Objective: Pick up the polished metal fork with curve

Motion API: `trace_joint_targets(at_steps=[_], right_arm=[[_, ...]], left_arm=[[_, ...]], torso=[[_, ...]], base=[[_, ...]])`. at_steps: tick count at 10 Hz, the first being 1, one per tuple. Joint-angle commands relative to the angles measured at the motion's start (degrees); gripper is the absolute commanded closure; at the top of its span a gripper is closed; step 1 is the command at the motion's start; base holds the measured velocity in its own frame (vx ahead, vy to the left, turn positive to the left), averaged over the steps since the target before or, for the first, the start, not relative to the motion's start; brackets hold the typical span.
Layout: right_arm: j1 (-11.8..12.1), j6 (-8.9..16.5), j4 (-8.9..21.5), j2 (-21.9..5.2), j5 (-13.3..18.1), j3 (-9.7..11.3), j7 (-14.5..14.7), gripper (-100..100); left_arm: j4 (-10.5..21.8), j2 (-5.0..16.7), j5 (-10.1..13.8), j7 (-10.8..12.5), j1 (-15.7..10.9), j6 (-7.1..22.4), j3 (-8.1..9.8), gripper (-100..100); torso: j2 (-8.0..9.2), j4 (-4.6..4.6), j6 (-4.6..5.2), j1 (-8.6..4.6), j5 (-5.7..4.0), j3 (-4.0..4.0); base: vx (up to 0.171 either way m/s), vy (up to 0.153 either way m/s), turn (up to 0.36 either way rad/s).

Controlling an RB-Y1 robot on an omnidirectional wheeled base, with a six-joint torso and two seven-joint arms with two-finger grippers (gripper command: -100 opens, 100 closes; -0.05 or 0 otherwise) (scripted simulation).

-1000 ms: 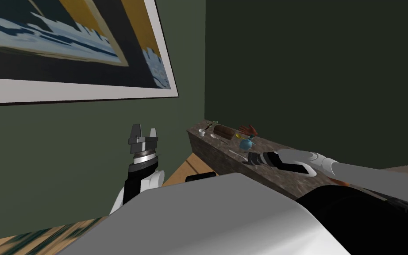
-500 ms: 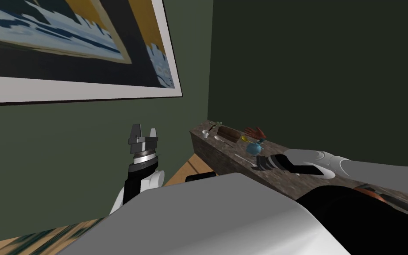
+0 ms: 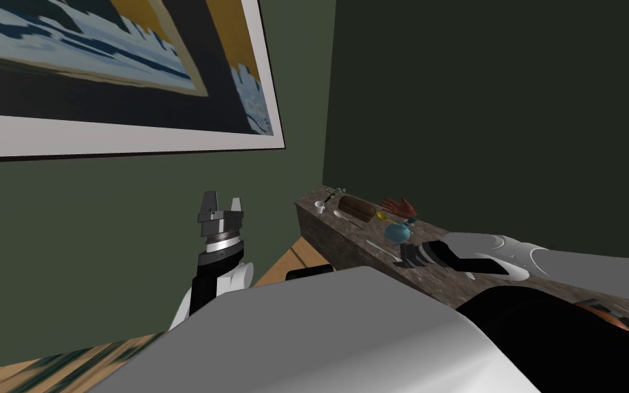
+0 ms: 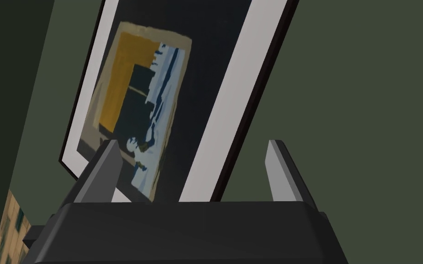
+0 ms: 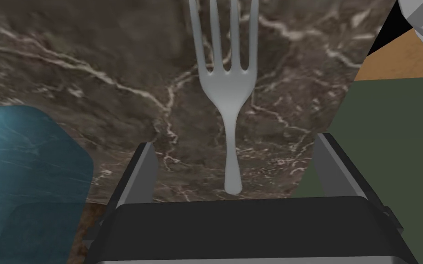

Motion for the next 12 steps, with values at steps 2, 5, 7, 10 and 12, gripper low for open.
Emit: trace_joint_targets(at_steps=[2,5,7,10,12], right_arm=[[0.33,1.09,0.77,2.68,0.71,1.01,1.11,-100],[0.29,1.24,0.98,3.23,0.89,1.24,1.33,100],[0.31,1.19,0.94,3.23,0.88,1.25,1.32,100],[0.31,1.2,0.95,3.23,0.87,1.25,1.3,0],[0.18,0.29,-0.03,0.22,-0.02,0.07,0.22,100]], left_arm=[[0.0,0.0,0.0,0.0,0.0,0.0,0.0,0],[0.0,0.0,0.0,0.0,0.0,0.0,0.0,0],[0.0,0.0,0.0,0.0,0.0,0.0,0.0,0],[0.0,0.0,0.0,0.0,0.0,0.0,0.0,0],[0.0,0.0,0.0,0.0,0.0,0.0,0.01,0]], torso=[[-0.05,-0.01,0.01,-0.01,0.01,-0.03],[-0.02,-0.01,0.02,-0.02,0.01,-0.01],[0.04,0.02,0.0,-0.05,0.0,0.02],[0.05,0.02,0.0,-0.07,-0.01,0.03],[0.15,0.03,0.05,-0.06,0.02,0.08]], base=[[0.041,0.001,0.086],[0.019,0.001,0.022],[0.0,0.0,0.0],[0.0,0.0,0.0],[-0.041,-0.003,-0.121]])
